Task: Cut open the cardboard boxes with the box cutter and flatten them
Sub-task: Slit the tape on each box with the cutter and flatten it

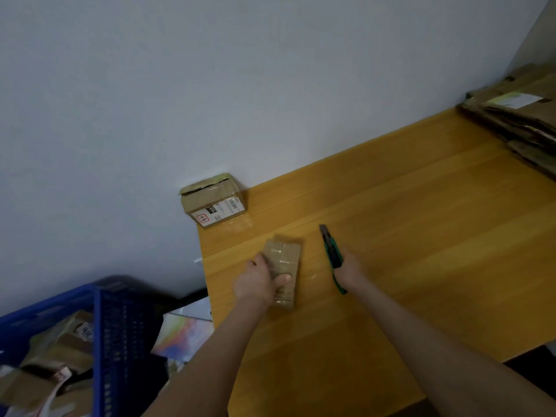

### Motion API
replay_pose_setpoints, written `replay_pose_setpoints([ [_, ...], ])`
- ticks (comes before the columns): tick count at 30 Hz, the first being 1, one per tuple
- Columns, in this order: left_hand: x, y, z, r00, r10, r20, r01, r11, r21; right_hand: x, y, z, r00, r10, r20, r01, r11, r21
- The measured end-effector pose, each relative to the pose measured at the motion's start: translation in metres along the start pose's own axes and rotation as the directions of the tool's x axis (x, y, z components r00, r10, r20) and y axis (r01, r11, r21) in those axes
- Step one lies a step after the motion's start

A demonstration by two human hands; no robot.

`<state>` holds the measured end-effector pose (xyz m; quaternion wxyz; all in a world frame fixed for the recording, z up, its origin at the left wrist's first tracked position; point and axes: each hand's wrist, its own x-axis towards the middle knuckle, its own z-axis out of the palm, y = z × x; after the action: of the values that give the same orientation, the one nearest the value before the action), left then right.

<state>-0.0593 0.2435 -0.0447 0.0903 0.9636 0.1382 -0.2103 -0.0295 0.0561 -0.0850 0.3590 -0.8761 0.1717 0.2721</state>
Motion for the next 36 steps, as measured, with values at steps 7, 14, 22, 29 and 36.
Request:
replay_pose_setpoints([
  [7, -0.009, -0.009, 0.007, 0.996, 0.088, 0.027, -0.080, 0.976, -0.201, -0.031, -0.034, 0.022, 0.980, -0.184, 0.079, 0.190, 0.977, -0.091],
  [14, -0.013, -0.006, 0.005, 0.993, 0.120, 0.013, -0.113, 0.966, -0.233, -0.036, -0.047, 0.042, 0.997, -0.074, 0.023, 0.077, 0.982, -0.171],
  [22, 0.001, 0.018, -0.001, 0.998, -0.027, 0.062, 0.028, 1.000, -0.013, -0.033, -0.048, 0.045, 0.998, -0.056, -0.024, 0.048, 0.960, -0.276],
  [29, 0.008, 0.011, -0.019, 0.987, 0.076, 0.140, -0.071, 0.997, -0.043, -0.031, -0.044, 0.043, 0.999, -0.041, 0.009, 0.042, 0.980, -0.197],
  [36, -0.005, -0.004, -0.034, 0.973, 0.212, 0.092, -0.197, 0.969, -0.150, -0.036, -0.044, 0.032, 0.996, -0.083, 0.041, 0.085, 0.995, -0.044],
])
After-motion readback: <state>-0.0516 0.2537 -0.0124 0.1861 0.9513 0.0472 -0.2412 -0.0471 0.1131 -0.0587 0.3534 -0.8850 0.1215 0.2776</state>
